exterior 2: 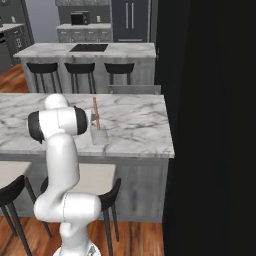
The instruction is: Take a straw from the drawer in front and place it inside the glass cup on the dining counter.
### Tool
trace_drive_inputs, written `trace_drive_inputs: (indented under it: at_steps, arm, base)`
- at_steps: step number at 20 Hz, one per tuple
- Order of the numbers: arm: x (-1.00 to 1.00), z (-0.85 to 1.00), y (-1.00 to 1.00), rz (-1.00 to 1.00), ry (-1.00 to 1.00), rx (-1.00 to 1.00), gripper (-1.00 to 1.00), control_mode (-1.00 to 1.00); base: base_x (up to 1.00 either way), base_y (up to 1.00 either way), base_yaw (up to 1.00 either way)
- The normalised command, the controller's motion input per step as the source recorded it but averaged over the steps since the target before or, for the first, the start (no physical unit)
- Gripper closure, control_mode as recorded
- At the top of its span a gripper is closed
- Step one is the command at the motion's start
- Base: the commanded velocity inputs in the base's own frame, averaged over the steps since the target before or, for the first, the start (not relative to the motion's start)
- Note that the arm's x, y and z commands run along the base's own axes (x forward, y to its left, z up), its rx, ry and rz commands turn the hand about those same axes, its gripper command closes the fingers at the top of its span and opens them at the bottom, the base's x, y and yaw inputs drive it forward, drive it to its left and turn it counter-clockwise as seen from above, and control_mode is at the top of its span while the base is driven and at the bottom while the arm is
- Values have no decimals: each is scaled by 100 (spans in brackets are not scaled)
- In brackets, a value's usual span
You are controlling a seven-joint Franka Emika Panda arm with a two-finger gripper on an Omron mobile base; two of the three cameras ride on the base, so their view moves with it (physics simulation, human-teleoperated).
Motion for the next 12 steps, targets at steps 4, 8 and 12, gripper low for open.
trace_drive_inputs:
  at_steps: [4,8,12]
  arm:
    - [-41,3,0,-1,-13,0,100,-100]
    - [-47,10,-2,-4,-12,0,100,-100]
    - [-33,7,-7,-7,-9,0,100,-100]
  base:
    - [0,0,0]
    - [0,0,0]
    - [0,0,0]
